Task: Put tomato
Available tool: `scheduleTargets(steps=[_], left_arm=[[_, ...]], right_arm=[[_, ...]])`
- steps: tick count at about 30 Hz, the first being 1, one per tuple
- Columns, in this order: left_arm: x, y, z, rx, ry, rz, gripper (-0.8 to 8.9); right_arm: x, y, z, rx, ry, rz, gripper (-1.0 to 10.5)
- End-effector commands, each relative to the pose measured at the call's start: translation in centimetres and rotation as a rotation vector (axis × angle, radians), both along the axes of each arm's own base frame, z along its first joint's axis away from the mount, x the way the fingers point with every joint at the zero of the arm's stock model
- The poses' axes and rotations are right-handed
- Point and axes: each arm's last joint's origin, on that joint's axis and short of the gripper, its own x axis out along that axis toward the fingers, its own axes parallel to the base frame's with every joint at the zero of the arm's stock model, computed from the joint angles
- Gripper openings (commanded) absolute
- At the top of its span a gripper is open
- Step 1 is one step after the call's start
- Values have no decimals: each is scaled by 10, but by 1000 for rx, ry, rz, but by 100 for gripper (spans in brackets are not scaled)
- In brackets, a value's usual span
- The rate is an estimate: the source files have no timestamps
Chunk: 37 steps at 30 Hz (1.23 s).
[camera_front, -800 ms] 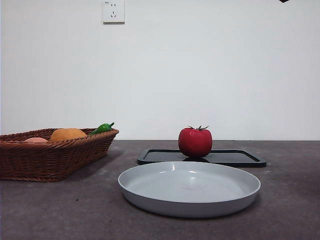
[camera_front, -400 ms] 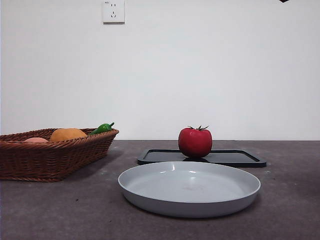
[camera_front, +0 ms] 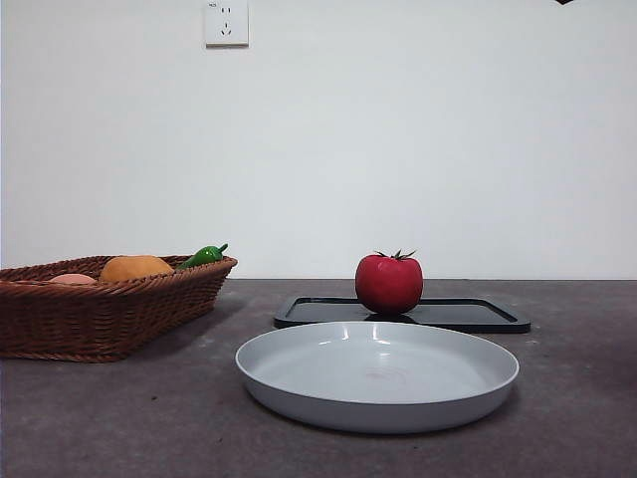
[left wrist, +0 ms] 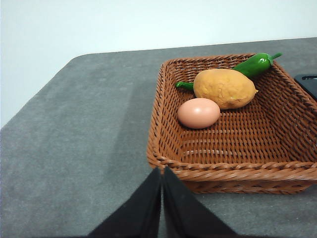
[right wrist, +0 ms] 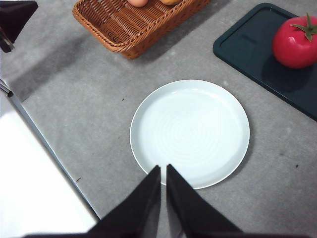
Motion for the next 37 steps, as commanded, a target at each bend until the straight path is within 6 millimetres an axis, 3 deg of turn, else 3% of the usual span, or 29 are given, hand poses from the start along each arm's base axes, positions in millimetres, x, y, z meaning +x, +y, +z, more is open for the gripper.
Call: scheduleTargets(steps=[1,17,21,26,32,37], left_arm=[[1,0,-7,-6,25,2,8],[1,0,-7,-6,25,2,8],[1,0,-7,-6,25,2,8],[1,0,-7,-6,25,2,8],[1,0,-7,-6,25,2,8],[1,0,-7,-6,25,2,8]], right_arm=[[1,2,2,12,-2,1,6],[0,1,2,11,-3,2,6],[0,-9,10,5,-129,-40,6],[1,-34,16,120,-334,-228,6],[-9,-64,-12,155,-564,-461,6],[-16,-76,-53,147,-689,-604,6]])
